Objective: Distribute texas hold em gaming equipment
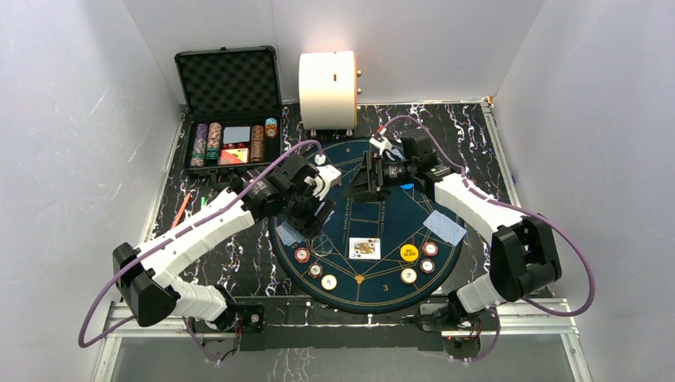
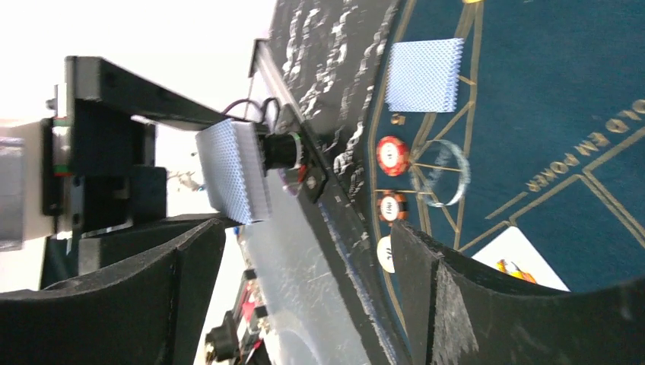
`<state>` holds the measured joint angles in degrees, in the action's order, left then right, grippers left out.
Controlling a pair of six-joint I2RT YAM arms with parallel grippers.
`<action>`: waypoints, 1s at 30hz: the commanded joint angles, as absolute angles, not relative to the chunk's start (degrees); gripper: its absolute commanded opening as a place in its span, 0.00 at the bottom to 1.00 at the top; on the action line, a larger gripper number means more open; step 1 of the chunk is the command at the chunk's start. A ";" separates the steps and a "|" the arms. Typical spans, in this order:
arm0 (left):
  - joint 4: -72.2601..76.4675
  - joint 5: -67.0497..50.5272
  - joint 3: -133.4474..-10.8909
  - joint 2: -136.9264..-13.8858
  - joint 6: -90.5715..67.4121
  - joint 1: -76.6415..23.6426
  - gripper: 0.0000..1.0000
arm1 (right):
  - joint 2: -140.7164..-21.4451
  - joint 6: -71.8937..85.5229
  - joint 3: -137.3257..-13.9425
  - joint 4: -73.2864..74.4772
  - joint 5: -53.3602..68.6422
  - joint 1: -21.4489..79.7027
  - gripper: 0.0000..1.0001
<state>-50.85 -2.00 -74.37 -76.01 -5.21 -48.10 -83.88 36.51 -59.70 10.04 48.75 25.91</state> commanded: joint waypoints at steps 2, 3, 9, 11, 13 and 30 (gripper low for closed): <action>-48.53 -4.35 -76.48 -75.56 -3.83 -48.84 0.00 | -85.29 41.74 -59.33 -3.11 60.46 27.97 0.86; -48.22 -4.32 -76.40 -75.66 -3.84 -48.94 0.00 | -85.82 42.13 -59.26 -3.87 60.84 28.56 0.85; -47.51 -4.31 -75.82 -75.38 -4.05 -49.44 0.00 | -87.77 43.04 -60.17 -4.87 60.45 31.15 0.75; -47.38 -4.47 -75.60 -75.12 -4.05 -49.46 0.00 | -88.23 42.98 -60.60 -4.92 60.07 31.97 0.68; -47.33 -4.69 -75.52 -74.93 -4.13 -49.55 0.00 | -88.84 42.96 -61.09 -4.84 59.94 32.85 0.65; -45.22 -5.01 -73.38 -72.32 -4.57 -49.72 0.00 | -90.07 36.08 -66.36 7.18 53.62 35.82 0.53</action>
